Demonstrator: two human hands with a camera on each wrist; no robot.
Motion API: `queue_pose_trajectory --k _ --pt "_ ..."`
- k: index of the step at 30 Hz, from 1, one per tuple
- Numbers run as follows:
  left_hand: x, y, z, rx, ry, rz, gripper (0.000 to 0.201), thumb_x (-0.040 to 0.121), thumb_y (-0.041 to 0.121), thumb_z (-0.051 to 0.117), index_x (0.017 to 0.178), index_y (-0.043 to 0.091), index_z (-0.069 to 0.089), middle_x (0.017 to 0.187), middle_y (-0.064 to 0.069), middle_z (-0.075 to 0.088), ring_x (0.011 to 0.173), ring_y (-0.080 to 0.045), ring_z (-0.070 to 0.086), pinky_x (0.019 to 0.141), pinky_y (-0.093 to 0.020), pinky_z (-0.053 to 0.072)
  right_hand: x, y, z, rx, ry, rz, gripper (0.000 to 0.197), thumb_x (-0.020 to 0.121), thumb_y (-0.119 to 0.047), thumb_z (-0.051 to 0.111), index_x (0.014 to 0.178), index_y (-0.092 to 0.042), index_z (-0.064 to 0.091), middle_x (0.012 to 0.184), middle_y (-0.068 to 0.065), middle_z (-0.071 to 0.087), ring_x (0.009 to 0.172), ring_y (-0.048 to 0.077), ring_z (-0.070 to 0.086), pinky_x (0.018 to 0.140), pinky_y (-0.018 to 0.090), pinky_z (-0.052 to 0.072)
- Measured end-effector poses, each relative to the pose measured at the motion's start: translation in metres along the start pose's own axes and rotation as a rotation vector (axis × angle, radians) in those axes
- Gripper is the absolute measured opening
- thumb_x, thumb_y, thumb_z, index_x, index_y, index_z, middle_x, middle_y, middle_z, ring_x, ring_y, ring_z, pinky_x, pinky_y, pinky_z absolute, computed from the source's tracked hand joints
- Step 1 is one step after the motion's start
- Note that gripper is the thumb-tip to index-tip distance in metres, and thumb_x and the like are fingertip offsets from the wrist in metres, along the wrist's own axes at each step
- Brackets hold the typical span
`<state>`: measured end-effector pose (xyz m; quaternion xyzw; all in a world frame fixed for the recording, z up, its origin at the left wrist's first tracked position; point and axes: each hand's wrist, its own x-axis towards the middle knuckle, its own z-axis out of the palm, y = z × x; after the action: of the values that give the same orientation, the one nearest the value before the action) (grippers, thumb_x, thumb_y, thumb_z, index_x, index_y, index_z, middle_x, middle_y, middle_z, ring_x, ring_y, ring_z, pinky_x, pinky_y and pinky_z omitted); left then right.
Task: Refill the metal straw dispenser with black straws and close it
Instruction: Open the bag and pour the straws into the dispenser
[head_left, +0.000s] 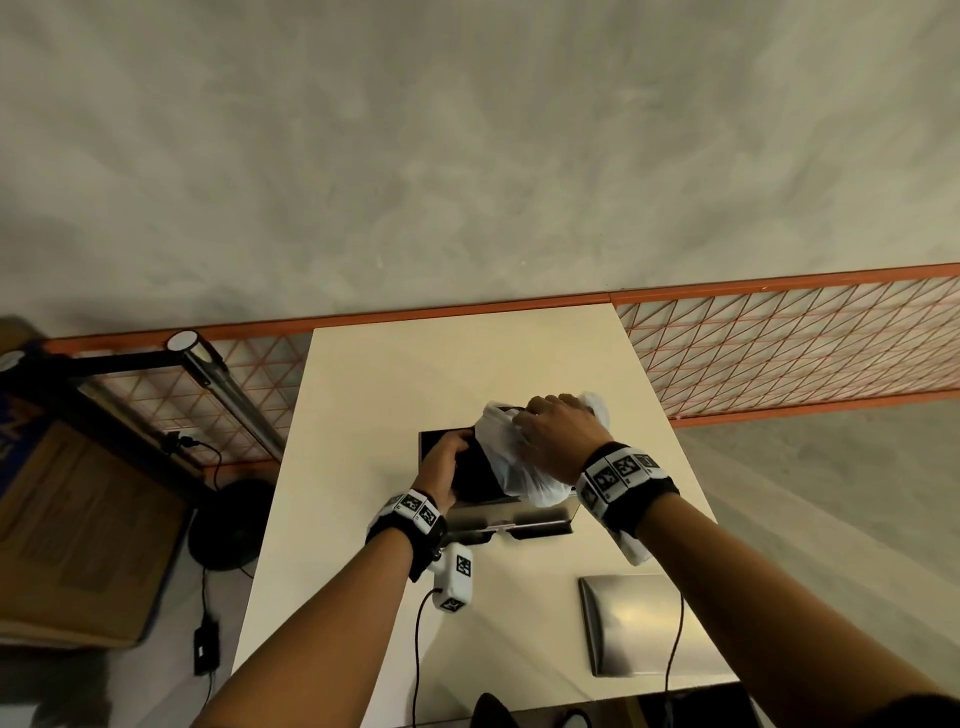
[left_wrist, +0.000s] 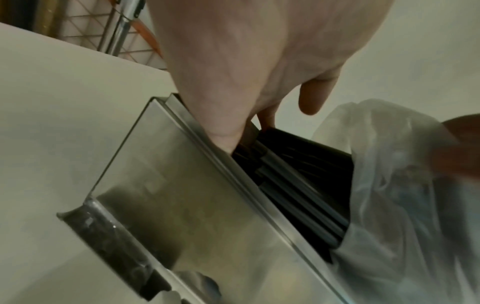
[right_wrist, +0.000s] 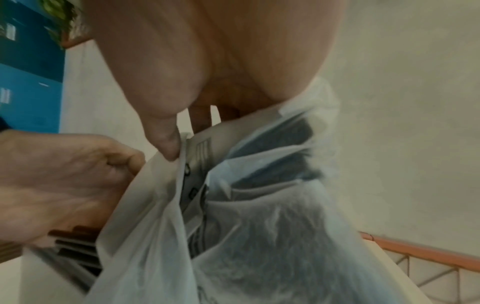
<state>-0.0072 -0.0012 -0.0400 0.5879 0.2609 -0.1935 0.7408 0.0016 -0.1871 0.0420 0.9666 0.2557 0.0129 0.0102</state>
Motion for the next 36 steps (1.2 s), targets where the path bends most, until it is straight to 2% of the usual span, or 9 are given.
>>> queue_pose_trajectory --k 3,6,11,16,18,21,24,30,36 --pt "0.011 -0.003 0.001 -0.018 0.035 -0.043 0.031 0.103 0.038 0.053 0.106 0.014 0.072 0.101 -0.011 0.076 0.096 -0.028 0.069 0.090 -0.041 0.055 -0.007 0.011 -0.007 0.100 0.267 -0.024 0.030 0.090 -0.036 0.059 0.113 -0.019 0.068 0.117 0.006 0.066 0.105 0.027 0.062 0.098 0.041 0.046" --pt "0.040 -0.014 -0.008 0.102 0.066 -0.040 0.043 0.095 0.051 0.054 0.116 0.018 0.073 0.119 -0.012 0.074 0.110 -0.032 0.068 0.104 -0.050 0.052 -0.015 0.027 -0.013 0.212 0.430 0.119 0.040 0.088 -0.040 0.064 0.122 -0.019 0.062 0.129 0.009 0.058 0.116 0.027 0.056 0.104 0.043 0.041" --pt "0.116 -0.055 -0.028 0.315 0.132 0.038 0.063 0.071 0.068 0.047 0.104 0.022 0.075 0.110 -0.010 0.076 0.106 -0.034 0.069 0.102 -0.057 0.052 -0.033 0.049 0.005 0.600 0.354 0.453 0.085 0.076 -0.060 0.071 0.146 -0.031 0.034 0.147 0.005 0.037 0.133 0.025 0.040 0.109 0.048 0.039" --pt "0.116 -0.057 -0.025 0.408 0.182 0.070 0.068 0.070 0.068 0.043 0.104 0.018 0.074 0.109 -0.008 0.075 0.104 -0.034 0.068 0.101 -0.053 0.053 -0.049 0.055 0.032 0.991 0.252 0.504 0.125 0.060 -0.045 0.090 0.153 -0.036 0.006 0.154 0.011 0.035 0.136 0.027 0.041 0.105 0.037 0.040" --pt "0.108 -0.053 -0.022 0.430 0.195 0.072 0.068 0.075 0.068 0.042 0.108 0.018 0.073 0.113 -0.009 0.073 0.107 -0.034 0.066 0.102 -0.052 0.052 -0.053 0.053 0.047 1.085 0.173 0.481 0.132 0.053 -0.049 0.092 0.152 -0.037 0.005 0.153 0.006 0.036 0.135 0.023 0.044 0.107 0.041 0.043" --pt "0.108 -0.052 -0.022 0.461 0.199 0.070 0.073 0.073 0.071 0.040 0.113 0.018 0.072 0.117 -0.009 0.072 0.110 -0.034 0.065 0.103 -0.051 0.051 -0.053 0.048 0.068 0.970 0.099 0.429 0.127 0.045 -0.067 0.088 0.148 -0.034 0.021 0.145 -0.004 0.041 0.130 0.016 0.045 0.105 0.043 0.047" --pt "0.090 -0.041 -0.015 0.463 0.192 0.065 0.074 0.074 0.071 0.041 0.114 0.017 0.072 0.117 -0.009 0.072 0.110 -0.034 0.065 0.103 -0.052 0.051 -0.050 0.039 0.076 0.788 0.068 0.417 0.113 0.050 -0.067 0.083 0.145 -0.033 0.031 0.139 -0.001 0.038 0.125 0.021 0.044 0.105 0.041 0.046" --pt "0.050 -0.024 -0.004 0.408 0.187 0.099 0.054 0.097 0.053 0.046 0.133 0.015 0.060 0.124 -0.008 0.062 0.118 -0.035 0.060 0.103 -0.059 0.049 -0.034 0.024 0.070 0.659 0.050 0.616 0.088 0.060 -0.070 0.074 0.130 -0.027 0.044 0.117 0.000 0.042 0.106 0.025 0.050 0.086 0.041 0.053" --pt "0.076 -0.035 -0.014 0.291 0.222 0.096 0.071 0.078 0.062 0.043 0.128 0.016 0.064 0.128 -0.012 0.067 0.115 -0.037 0.063 0.103 -0.057 0.051 -0.027 0.005 0.066 0.704 0.201 0.476 0.077 0.067 -0.063 0.065 0.129 -0.021 0.046 0.117 0.002 0.048 0.103 0.023 0.049 0.085 0.037 0.049"
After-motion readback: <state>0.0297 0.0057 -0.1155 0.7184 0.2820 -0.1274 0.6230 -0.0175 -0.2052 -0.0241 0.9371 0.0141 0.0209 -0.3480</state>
